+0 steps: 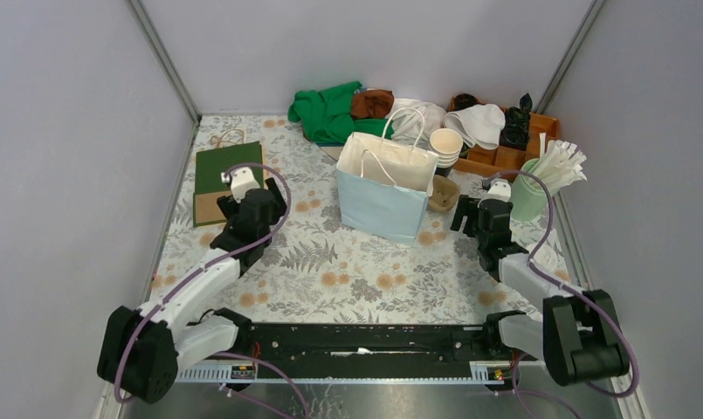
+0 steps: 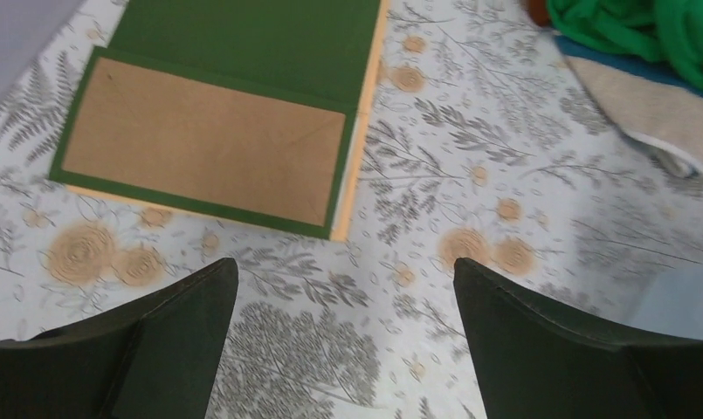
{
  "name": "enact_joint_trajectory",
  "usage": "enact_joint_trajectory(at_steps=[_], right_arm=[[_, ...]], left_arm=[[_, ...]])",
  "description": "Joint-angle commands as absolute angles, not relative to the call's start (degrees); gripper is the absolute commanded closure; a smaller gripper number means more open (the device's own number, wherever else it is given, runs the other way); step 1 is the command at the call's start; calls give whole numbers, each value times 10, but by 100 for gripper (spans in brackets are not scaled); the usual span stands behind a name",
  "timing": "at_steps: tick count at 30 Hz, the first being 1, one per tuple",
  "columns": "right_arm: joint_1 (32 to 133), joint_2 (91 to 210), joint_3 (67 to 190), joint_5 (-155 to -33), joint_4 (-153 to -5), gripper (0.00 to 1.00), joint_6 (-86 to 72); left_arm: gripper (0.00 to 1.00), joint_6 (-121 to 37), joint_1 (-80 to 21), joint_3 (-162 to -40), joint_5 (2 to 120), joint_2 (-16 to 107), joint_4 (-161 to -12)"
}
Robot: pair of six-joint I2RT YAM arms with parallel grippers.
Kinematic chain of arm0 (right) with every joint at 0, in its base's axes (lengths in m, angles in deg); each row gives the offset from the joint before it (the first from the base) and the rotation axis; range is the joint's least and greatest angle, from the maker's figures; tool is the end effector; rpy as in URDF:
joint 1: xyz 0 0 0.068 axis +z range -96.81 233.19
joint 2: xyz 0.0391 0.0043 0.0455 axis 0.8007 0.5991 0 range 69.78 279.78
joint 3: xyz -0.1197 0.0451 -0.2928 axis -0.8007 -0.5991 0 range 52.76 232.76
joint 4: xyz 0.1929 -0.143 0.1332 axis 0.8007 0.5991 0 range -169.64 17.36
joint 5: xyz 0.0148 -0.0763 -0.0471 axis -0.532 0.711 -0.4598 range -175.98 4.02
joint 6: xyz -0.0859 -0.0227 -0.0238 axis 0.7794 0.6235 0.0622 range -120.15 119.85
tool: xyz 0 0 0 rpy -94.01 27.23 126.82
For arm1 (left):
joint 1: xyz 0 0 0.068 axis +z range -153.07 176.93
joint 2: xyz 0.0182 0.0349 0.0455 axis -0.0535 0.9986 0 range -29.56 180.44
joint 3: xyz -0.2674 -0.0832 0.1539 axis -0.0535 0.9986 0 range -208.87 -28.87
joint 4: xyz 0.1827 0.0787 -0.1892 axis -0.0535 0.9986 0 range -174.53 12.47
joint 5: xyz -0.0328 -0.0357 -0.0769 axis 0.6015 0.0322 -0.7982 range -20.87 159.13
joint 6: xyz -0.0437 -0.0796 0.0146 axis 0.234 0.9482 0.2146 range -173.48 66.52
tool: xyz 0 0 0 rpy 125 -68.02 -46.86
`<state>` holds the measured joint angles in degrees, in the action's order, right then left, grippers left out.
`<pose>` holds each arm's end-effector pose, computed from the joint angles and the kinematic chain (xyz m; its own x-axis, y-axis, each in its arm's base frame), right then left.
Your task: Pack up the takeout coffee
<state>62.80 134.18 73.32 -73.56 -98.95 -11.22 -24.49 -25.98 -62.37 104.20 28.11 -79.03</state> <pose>0.2536 0.0249 0.1945 -0.3960 0.1232 -0.9099 0.1081 0.9903 0.0871 0.2367 -0.0485 0.2558 -0.3303 -0.2910 -0.8979 -0.3445 0.9228 -0.1724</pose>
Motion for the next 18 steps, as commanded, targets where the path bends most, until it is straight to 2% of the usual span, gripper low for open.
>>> enact_joint_trajectory(at_steps=[1, 4, 10, 13, 15, 16, 17, 18], right_arm=[[615, 1396, 773, -729, -1097, 12, -35], [603, 1426, 754, -741, -1171, 12, -26], [578, 1538, 752, -793, -1289, 23, 26], [547, 1571, 744, -816, -1339, 25, 5], [536, 1566, 705, -835, -1392, 23, -9], [535, 1574, 685, -852, -1436, 17, -7], [535, 1581, 677, -867, -1466, 5, -4], [535, 1583, 675, -874, -1473, 1, -3]], left_arm=[[2, -353, -252, -608, 1120, 338, -939], [1, -390, -241, -559, 1116, 371, -1064], [1, -499, -208, -485, 1053, 432, -1314], [1, -502, -177, -466, 1027, 476, -1375], [1, -515, -158, -447, 993, 492, -1424], [1, -523, -152, -441, 979, 495, -1440], [1, -517, -142, -436, 953, 498, -1452], [1, -511, -130, -426, 927, 504, -1476]])
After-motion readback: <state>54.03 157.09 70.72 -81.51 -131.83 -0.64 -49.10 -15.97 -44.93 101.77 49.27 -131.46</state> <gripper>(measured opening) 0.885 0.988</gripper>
